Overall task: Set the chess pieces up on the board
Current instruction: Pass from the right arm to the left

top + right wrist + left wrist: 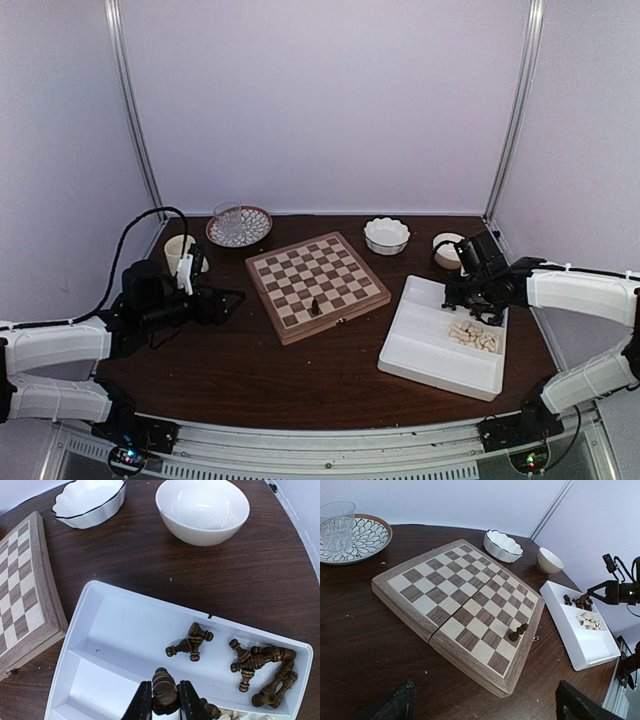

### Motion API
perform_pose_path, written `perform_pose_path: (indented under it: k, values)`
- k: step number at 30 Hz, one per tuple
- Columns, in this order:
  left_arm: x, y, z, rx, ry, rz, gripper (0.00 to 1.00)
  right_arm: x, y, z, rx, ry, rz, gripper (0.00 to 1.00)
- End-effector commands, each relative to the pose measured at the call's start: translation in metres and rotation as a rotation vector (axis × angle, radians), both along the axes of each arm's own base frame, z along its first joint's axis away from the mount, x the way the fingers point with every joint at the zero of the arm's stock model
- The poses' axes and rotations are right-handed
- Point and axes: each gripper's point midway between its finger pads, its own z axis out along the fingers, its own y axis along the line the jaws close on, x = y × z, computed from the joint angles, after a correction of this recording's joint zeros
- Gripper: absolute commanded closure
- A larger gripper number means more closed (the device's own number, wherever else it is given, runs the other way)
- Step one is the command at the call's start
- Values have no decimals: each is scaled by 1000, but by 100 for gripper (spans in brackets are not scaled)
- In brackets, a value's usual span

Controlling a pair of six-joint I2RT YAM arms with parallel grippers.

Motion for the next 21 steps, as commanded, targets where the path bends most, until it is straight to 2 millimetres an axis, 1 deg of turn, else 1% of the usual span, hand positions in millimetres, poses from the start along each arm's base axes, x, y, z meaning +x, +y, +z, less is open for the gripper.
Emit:
perform_pose_path:
  k: [1, 4, 6, 8, 11, 15, 19, 21]
  values:
    - [4, -9, 24, -45, -65, -36, 2, 7, 24, 19, 40, -57, 99, 93]
    - [1, -15, 27, -61, -73, -75, 2, 5, 44, 26, 91, -84, 186, 95]
    - [-4, -23, 33, -84, -99, -125, 2, 0, 66, 32, 159, -108, 279, 97]
    - [-12, -34, 39, -96, -138, -193, 7, -10, 91, 43, 249, -142, 396, 98]
    - [-23, -49, 45, -91, -189, -268, 4, -25, 120, 59, 347, -184, 517, 98]
    - [-42, -64, 54, -107, -305, -331, 2, -40, 147, 81, 460, -220, 608, 98]
    - [-60, -72, 67, -145, -425, -387, 3, -56, 175, 103, 604, -232, 684, 98]
    - [-65, -75, 68, -153, -464, -398, 3, -65, 189, 111, 652, -232, 724, 98]
